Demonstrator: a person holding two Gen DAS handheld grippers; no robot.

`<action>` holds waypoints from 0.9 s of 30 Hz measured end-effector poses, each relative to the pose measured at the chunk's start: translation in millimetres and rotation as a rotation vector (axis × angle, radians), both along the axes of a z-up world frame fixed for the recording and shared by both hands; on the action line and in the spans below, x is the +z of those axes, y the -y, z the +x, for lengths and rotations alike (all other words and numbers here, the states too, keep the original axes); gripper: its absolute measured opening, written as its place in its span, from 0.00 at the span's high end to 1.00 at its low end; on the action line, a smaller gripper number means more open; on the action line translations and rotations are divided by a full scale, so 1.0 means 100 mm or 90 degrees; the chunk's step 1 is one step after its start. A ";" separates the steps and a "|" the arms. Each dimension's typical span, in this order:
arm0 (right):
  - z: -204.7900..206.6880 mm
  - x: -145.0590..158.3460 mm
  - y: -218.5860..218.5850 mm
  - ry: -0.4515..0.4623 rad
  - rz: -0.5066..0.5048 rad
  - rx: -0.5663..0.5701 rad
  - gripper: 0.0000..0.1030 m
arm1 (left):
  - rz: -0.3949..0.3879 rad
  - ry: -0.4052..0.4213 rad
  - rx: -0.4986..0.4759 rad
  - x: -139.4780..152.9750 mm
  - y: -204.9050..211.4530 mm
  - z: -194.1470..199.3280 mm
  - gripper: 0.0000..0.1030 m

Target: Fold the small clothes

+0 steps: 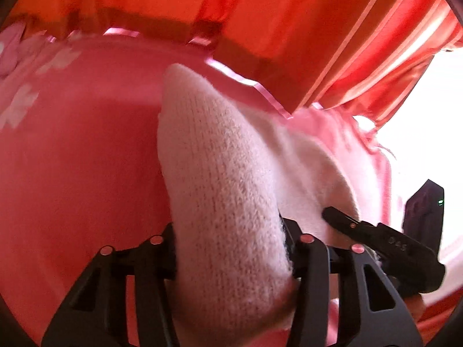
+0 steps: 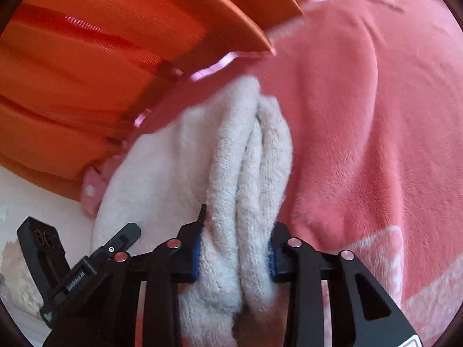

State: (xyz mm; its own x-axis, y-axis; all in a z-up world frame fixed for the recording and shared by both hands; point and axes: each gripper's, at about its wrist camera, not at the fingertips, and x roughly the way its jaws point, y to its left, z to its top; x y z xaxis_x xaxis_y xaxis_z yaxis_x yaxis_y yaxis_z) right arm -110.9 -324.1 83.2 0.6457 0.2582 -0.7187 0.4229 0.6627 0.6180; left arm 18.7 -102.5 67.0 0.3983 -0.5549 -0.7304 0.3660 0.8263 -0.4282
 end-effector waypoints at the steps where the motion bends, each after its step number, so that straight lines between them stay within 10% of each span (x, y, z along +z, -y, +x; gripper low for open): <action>1: -0.04 0.11 -0.02 0.025 0.002 -0.005 0.73 | -0.005 0.010 -0.010 0.11 -0.02 -0.02 0.57; 11: 0.14 2.00 -0.66 0.291 -0.127 0.065 0.74 | -0.109 0.212 -0.035 1.71 -0.68 -0.21 0.58; 16: 0.41 2.32 -0.98 0.348 -0.159 0.107 0.74 | -0.117 0.310 0.007 2.13 -1.19 -0.16 0.58; 20: 0.94 1.81 -1.21 0.271 -0.149 0.122 0.70 | -0.063 0.310 0.027 1.78 -1.39 0.16 0.50; 25: 1.28 0.13 -1.25 -0.020 -0.177 0.104 0.58 | 0.068 0.106 0.128 0.23 -1.65 0.86 0.36; 27: 1.25 -0.13 -1.18 -0.060 -0.131 0.097 0.58 | 0.008 0.047 0.144 -0.15 -1.87 0.86 0.35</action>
